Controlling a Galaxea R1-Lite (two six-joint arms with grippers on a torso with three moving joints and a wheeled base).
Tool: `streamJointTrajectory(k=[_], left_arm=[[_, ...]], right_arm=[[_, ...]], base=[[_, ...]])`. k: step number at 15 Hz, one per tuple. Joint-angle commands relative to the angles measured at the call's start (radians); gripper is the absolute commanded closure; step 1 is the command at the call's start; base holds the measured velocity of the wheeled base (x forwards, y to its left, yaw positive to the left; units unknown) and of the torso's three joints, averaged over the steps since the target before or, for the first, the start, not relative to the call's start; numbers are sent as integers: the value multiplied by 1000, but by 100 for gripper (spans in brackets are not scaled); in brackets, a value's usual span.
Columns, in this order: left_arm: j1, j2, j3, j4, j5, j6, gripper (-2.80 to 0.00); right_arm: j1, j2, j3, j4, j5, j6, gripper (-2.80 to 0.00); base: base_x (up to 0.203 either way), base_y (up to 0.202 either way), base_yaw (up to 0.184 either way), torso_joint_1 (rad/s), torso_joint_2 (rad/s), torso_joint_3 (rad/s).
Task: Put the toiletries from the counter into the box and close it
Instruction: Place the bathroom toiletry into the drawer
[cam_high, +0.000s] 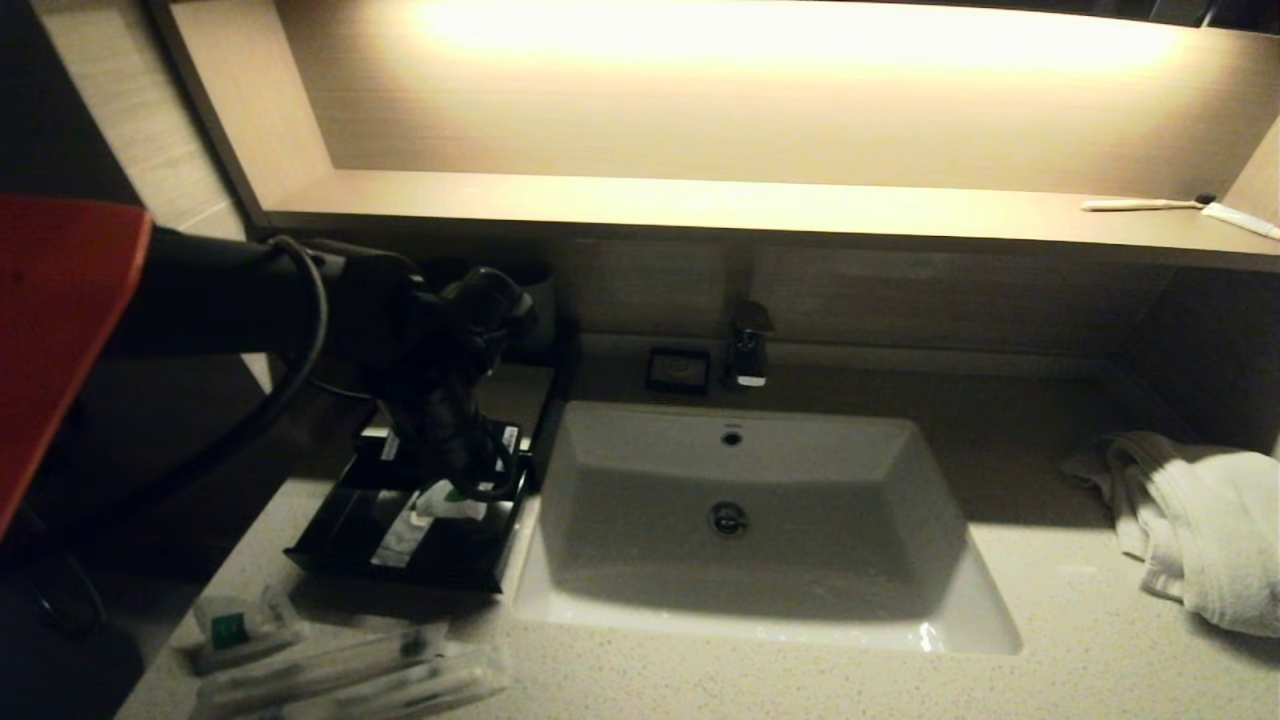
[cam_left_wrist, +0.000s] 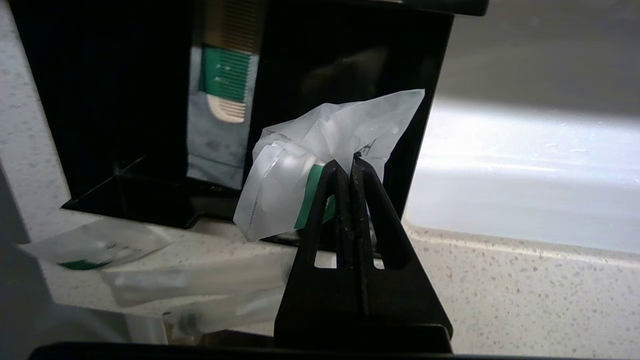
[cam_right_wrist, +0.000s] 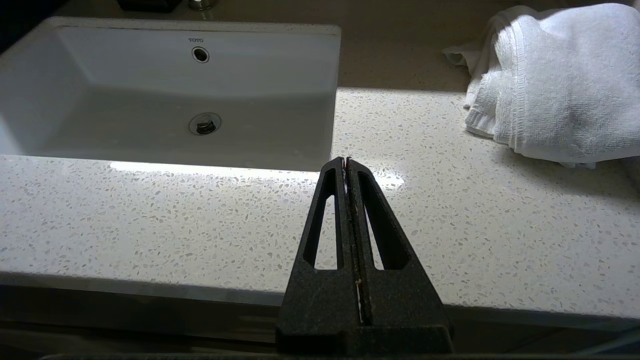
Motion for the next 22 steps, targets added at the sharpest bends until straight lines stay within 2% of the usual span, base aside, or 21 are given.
streamJointTrajectory(k=[1,14,22], left_arm=[[0,26,-1,-4,2,-2,0],[2,133,-74,-9,3,-6,0],[35,197,-189,9,6,-2,0]], right_arm=[[0,0,0,0,0,0,0],[0,0,0,0,0,0,0],[0,0,0,0,0,0,0]], base=[[0,0,0,0,0,0],[0,0,0,0,0,0],[0,0,0,0,0,0]])
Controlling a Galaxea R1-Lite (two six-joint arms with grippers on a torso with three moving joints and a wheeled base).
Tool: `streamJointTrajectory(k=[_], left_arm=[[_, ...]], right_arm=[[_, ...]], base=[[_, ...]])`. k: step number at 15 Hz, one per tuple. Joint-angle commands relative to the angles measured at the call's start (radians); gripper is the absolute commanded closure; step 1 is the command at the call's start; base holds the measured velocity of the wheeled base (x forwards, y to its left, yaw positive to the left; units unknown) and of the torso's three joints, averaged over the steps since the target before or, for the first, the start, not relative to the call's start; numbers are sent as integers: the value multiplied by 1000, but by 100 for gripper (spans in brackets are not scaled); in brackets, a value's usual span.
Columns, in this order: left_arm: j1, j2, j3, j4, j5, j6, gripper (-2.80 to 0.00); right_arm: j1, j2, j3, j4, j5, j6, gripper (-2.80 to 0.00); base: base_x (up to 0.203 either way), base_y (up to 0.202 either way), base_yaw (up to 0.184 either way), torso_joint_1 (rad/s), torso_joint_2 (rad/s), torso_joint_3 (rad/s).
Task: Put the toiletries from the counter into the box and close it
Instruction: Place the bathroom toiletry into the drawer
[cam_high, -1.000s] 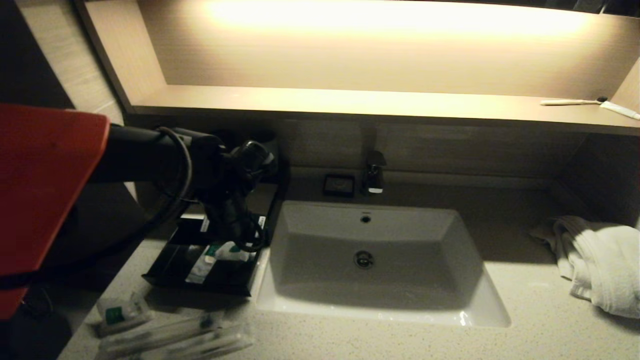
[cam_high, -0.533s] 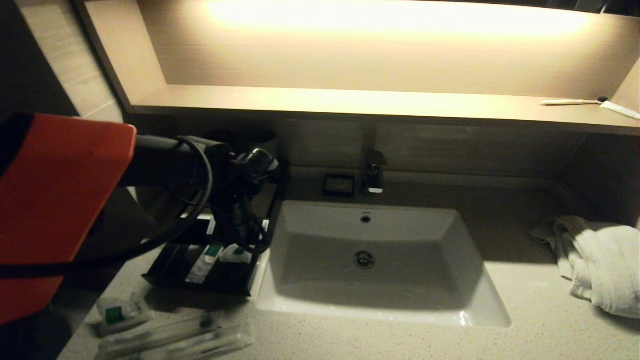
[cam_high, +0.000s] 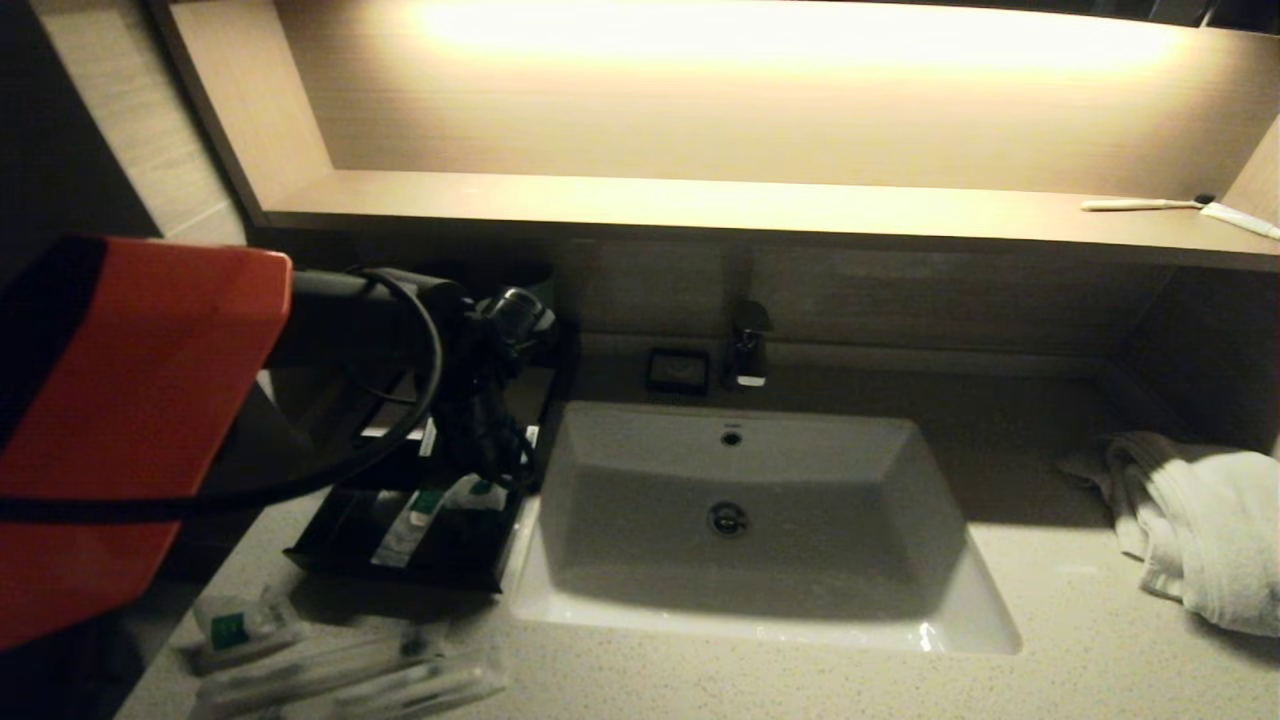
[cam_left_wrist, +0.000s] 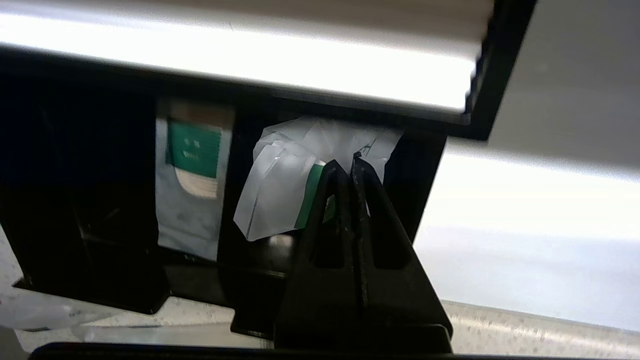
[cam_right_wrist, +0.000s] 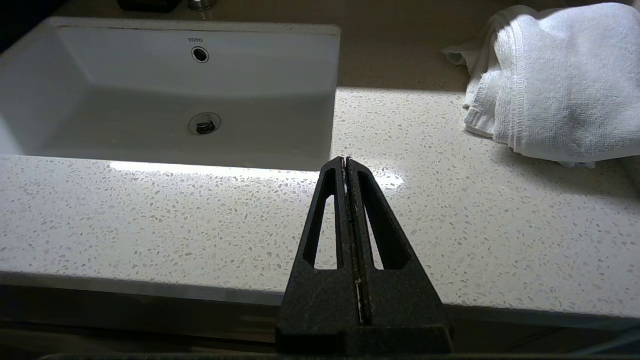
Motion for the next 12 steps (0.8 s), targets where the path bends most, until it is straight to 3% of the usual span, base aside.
streamJointTrajectory(k=[1,12], left_arm=[[11,27,-32,12,2,-2,0],[19,35,-60,8,3,-10,0]], right_arm=[[0,0,0,0,0,0,0],[0,0,0,0,0,0,0]], base=[[0,0,0,0,0,0],[0,0,0,0,0,0]])
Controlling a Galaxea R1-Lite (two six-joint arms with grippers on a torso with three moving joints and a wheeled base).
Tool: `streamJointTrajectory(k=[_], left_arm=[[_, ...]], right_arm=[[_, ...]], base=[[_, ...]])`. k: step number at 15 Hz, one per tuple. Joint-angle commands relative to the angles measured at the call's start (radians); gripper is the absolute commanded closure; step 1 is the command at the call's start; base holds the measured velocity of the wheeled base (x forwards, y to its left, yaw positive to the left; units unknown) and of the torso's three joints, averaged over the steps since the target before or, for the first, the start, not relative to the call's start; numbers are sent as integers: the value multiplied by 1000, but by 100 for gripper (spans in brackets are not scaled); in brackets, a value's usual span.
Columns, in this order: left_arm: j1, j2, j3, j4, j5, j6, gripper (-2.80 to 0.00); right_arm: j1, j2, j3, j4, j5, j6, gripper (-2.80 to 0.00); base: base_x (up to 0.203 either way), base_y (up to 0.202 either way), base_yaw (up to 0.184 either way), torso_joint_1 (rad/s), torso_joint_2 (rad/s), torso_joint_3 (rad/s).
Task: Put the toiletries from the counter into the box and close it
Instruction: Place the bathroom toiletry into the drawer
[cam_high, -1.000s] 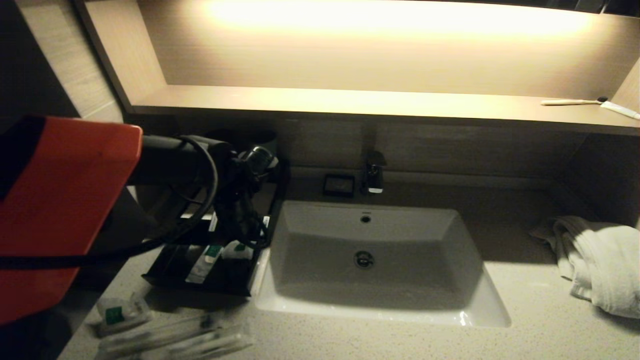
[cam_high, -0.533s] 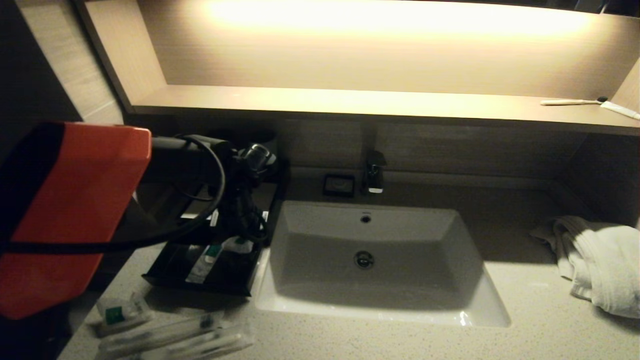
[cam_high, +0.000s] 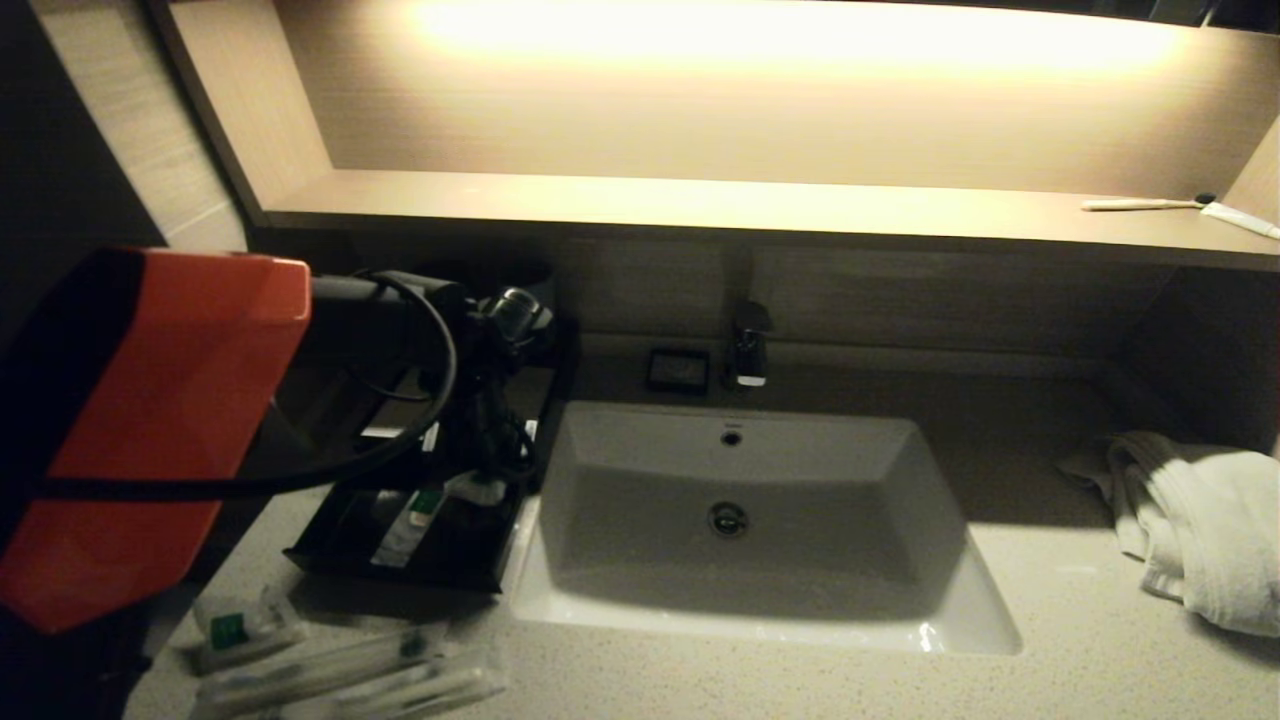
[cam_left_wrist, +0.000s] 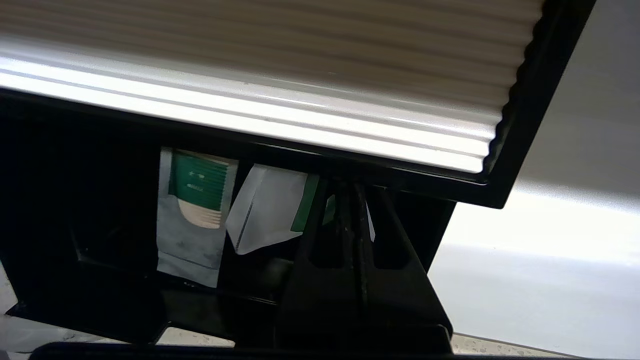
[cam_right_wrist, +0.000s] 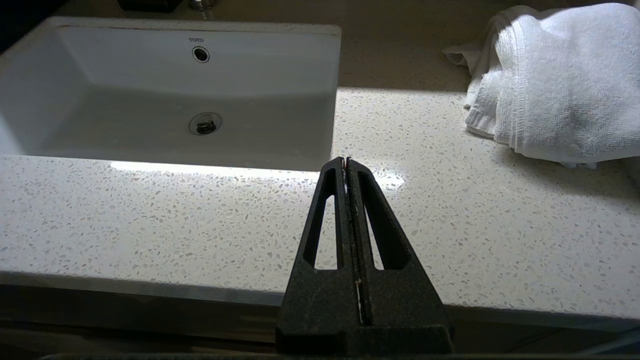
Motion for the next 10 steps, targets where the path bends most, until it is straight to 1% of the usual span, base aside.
streamJointTrajectory(k=[1,7,8,10], left_arm=[[0,-11,-2,5,2,-3,0],[1,-11,3,8,4,-6,0],[1,-13,3,9,4,-6,-280],[1,-18,5,12,4,-6,-280]], right_arm=[[0,0,0,0,0,0,0],[0,0,0,0,0,0,0],[0,0,0,0,0,0,0],[0,0,0,0,0,0,0]], base=[[0,0,0,0,0,0],[0,0,0,0,0,0],[0,0,0,0,0,0],[0,0,0,0,0,0]])
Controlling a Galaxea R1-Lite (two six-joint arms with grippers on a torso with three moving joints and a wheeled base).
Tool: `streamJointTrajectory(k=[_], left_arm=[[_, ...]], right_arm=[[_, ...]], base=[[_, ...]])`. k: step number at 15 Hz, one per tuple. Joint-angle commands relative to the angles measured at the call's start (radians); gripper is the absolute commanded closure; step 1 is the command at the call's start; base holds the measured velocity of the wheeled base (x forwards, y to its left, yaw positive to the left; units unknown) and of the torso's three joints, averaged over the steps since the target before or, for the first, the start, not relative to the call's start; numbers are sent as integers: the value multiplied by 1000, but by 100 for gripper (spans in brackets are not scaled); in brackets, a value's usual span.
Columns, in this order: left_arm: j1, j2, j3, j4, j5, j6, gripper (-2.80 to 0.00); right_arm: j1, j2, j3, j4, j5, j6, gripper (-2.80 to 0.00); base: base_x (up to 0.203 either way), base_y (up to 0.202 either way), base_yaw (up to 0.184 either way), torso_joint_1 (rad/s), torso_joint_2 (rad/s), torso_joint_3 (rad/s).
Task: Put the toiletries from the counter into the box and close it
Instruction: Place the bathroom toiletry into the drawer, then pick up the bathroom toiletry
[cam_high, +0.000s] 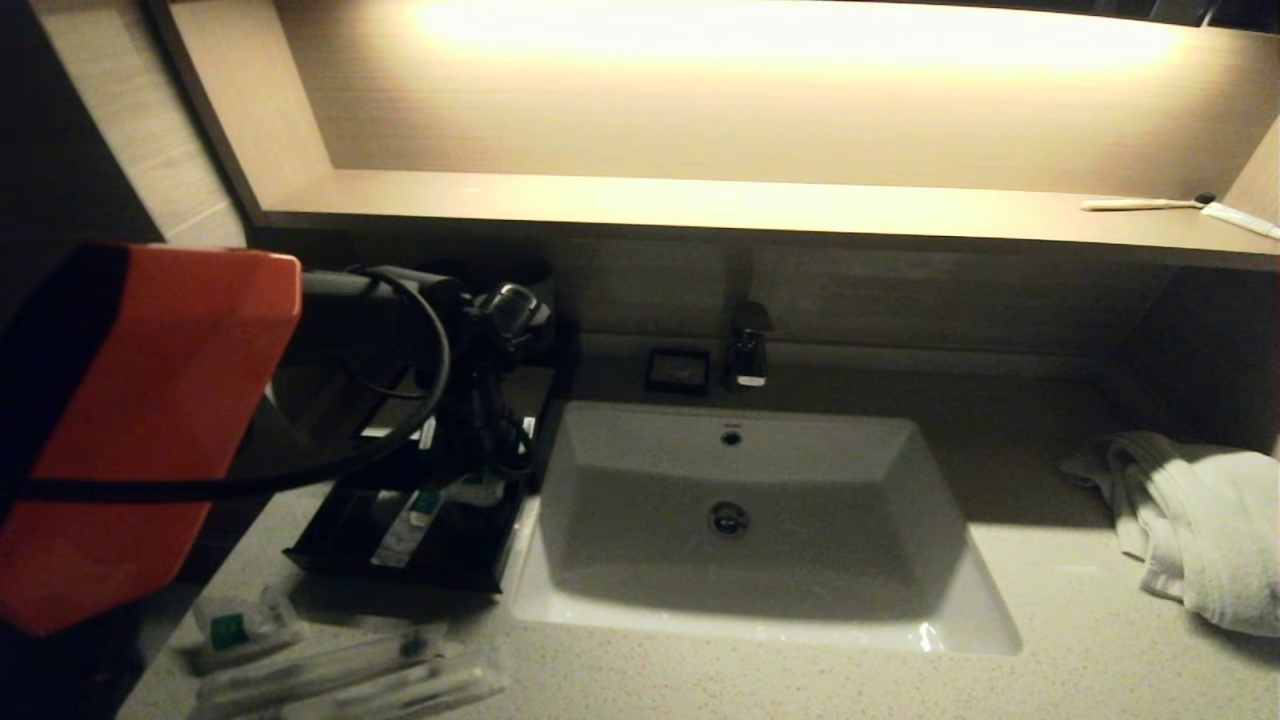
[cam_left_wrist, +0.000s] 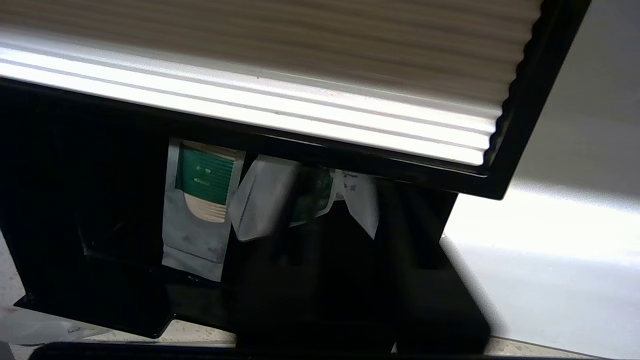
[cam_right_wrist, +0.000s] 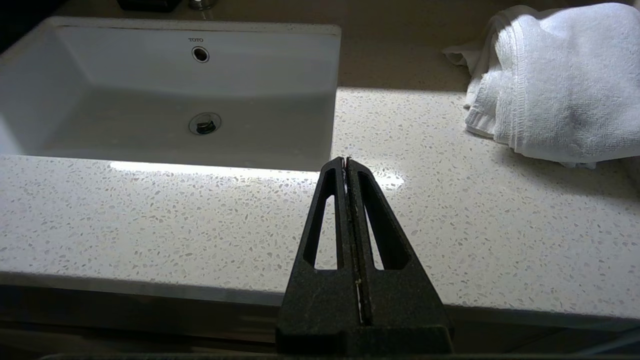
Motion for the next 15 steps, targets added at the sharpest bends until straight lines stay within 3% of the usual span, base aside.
streamJointTrajectory(k=[1,5,9,13,14,15], left_arm=[[0,-8,4,10,1,-3,-280],[0,-62,14,25,1,-3,-280],[2,-199,32,111,-3,-5,-280],[46,-418,157,123,-8,-12,-280],[74,-486,216,121,-11,-10,-35],[114,-549,275,118,-18,-4,0]], right_arm=[[0,0,0,0,0,0,0],[0,0,0,0,0,0,0],[0,0,0,0,0,0,0],[0,0,0,0,0,0,0],[0,0,0,0,0,0,0],[0,0,0,0,0,0,0]], base=[[0,0,0,0,0,0],[0,0,0,0,0,0],[0,0,0,0,0,0],[0,0,0,0,0,0],[0,0,0,0,0,0],[0,0,0,0,0,0]])
